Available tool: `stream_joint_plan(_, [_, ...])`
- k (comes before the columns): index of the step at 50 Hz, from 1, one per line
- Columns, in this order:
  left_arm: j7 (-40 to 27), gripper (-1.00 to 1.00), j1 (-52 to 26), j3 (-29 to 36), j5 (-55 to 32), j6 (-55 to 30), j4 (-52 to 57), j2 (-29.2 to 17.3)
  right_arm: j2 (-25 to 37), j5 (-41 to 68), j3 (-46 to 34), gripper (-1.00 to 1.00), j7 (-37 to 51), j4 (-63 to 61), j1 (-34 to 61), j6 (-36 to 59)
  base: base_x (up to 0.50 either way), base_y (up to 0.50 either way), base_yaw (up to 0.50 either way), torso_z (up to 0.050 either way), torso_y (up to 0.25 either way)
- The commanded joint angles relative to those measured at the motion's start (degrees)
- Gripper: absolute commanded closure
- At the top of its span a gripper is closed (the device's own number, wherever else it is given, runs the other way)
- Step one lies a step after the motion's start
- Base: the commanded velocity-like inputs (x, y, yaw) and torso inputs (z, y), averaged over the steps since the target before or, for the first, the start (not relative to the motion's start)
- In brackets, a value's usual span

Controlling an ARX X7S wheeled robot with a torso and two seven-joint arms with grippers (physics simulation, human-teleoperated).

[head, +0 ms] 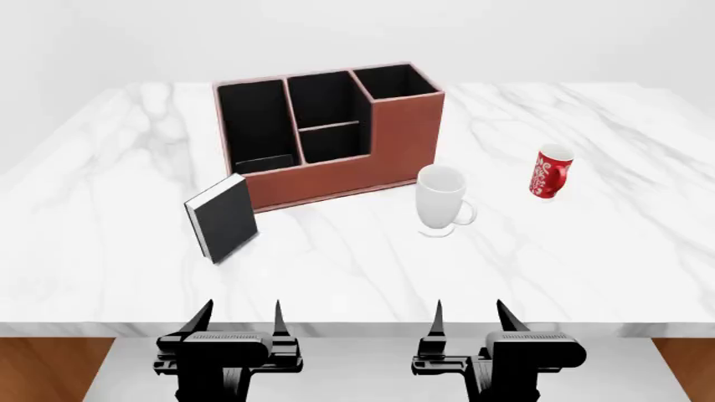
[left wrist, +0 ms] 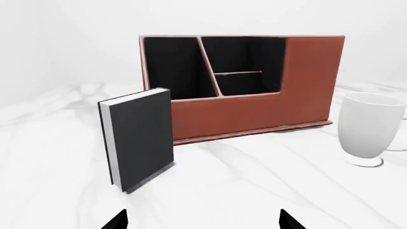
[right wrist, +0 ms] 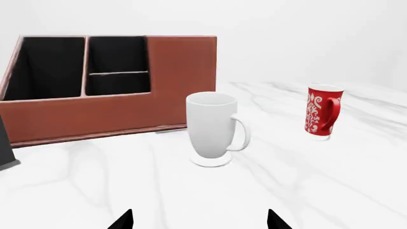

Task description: Pick up the red mug and place it to the right of the caddy.

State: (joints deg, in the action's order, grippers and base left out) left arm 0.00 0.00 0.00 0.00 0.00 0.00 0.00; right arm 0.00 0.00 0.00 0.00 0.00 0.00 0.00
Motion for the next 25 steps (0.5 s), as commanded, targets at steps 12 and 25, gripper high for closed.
stream_joint_plan(12, [-2.74, -1.00, 0.23, 3.75, -1.51, 2.22, -1.26, -2.86, 2.81, 5.54, -3.02, -1.00, 0.67, -0.78, -0.25, 1.07, 0.00, -0.21, 0.00, 0.000, 0.000])
stream_joint_plan(25, [-3.92, -1.00, 0.43, 5.57, -1.96, 3.17, -1.47, -4.12, 4.04, 6.61, -4.55, -1.00, 1.71, -0.26, -0.01, 1.17, 0.00, -0.50, 0.00, 0.000, 0.000])
